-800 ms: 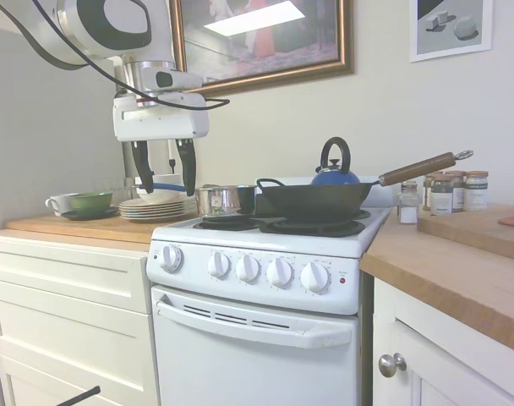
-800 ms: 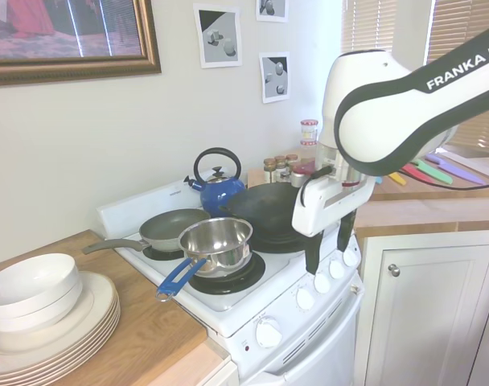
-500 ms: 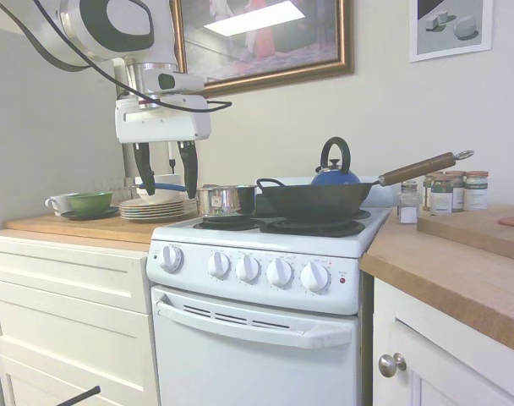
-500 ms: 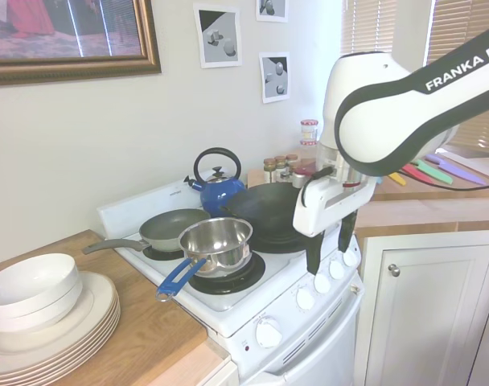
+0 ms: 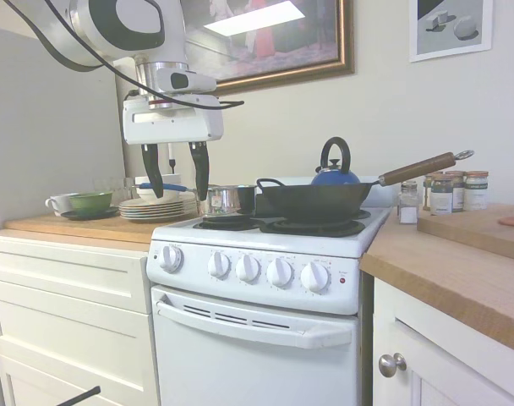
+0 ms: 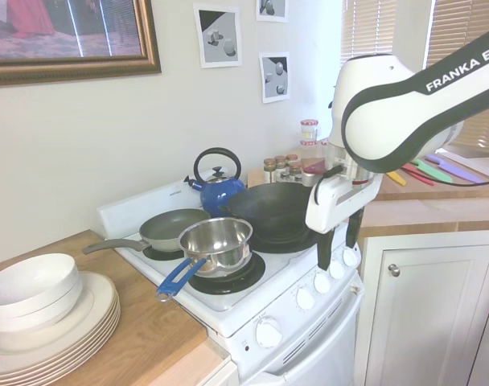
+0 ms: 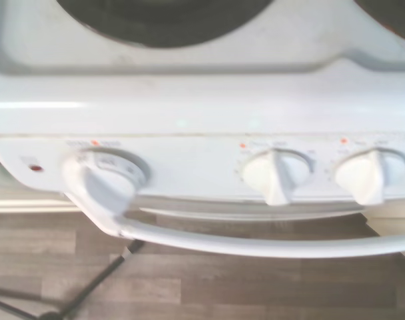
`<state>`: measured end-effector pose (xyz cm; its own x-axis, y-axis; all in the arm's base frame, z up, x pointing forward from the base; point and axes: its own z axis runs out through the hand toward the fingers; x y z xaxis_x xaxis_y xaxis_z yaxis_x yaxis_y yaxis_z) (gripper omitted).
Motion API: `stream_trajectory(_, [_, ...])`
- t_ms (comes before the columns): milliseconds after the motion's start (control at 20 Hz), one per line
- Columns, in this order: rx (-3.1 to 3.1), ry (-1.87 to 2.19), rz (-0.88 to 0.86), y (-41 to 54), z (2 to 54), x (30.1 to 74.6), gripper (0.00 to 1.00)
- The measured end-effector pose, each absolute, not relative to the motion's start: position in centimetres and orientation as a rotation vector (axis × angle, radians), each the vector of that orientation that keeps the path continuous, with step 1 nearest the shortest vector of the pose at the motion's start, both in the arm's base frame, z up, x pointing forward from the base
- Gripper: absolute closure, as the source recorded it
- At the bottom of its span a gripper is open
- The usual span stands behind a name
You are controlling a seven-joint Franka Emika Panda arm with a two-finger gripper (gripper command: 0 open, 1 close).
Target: Turn on the stove on the bottom right
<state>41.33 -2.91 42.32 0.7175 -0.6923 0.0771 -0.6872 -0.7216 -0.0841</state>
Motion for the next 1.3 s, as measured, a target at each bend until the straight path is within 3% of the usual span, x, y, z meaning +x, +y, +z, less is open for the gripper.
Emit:
stream_trajectory(200, [-2.874,1.176,-0.121,-5.0,41.1,41.5,0.00])
stream_trajectory(250, [-2.873,1.184,-0.110,-5.6,40.7,41.5,1.00])
stream_trajectory(1300, [-2.910,1.271,-0.108,-13.8,35.8,43.2,1.00])
